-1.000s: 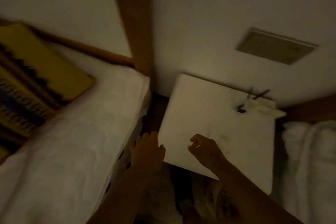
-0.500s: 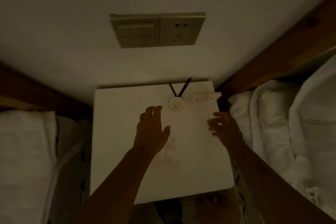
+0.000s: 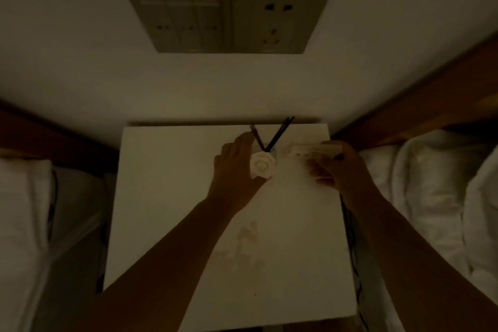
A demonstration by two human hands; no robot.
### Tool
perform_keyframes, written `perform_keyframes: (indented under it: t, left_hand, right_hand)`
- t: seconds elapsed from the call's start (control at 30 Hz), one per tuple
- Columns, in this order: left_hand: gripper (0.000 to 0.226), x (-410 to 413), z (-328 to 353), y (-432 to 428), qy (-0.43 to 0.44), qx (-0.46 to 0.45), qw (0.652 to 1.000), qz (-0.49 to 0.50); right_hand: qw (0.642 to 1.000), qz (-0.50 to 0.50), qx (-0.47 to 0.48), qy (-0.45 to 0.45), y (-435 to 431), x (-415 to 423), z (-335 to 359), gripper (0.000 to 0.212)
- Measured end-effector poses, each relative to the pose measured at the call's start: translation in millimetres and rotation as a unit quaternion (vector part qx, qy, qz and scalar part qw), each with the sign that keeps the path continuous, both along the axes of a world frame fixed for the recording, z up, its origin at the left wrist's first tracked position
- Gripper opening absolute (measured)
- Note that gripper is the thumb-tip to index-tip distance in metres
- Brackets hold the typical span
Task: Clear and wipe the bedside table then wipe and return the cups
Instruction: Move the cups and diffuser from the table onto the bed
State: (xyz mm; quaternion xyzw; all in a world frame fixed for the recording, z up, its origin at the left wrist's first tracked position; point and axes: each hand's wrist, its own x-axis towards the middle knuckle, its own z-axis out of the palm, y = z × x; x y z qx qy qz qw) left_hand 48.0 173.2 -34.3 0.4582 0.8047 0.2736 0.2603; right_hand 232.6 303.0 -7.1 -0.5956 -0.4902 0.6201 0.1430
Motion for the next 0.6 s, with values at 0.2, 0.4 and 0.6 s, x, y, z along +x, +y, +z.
perform_keyframes:
  t: [0.2,0.4,0.6]
  left_hand:
    - [0.061,2.5,-4.6,4.7,0.053,0.001,0.999,0.01]
    - [0.056,-9.3,0.9,-24.0,0.016,0.025,0.998,0.047]
    - [0.052,-35.5,10.0,-101.8,-0.119,0.041,0.974,0.188]
  right_hand:
    - [0.999,0.025,-0.004,0.036,-11.6,-13.0,-4.2,0.021]
    - [0.998,0.047,-0.019,0.046,-26.3,-33.9,0.6,0.025]
    - [0.989,0.133,-0.043,0.049,-67.9,-81.5,12.0,0.015]
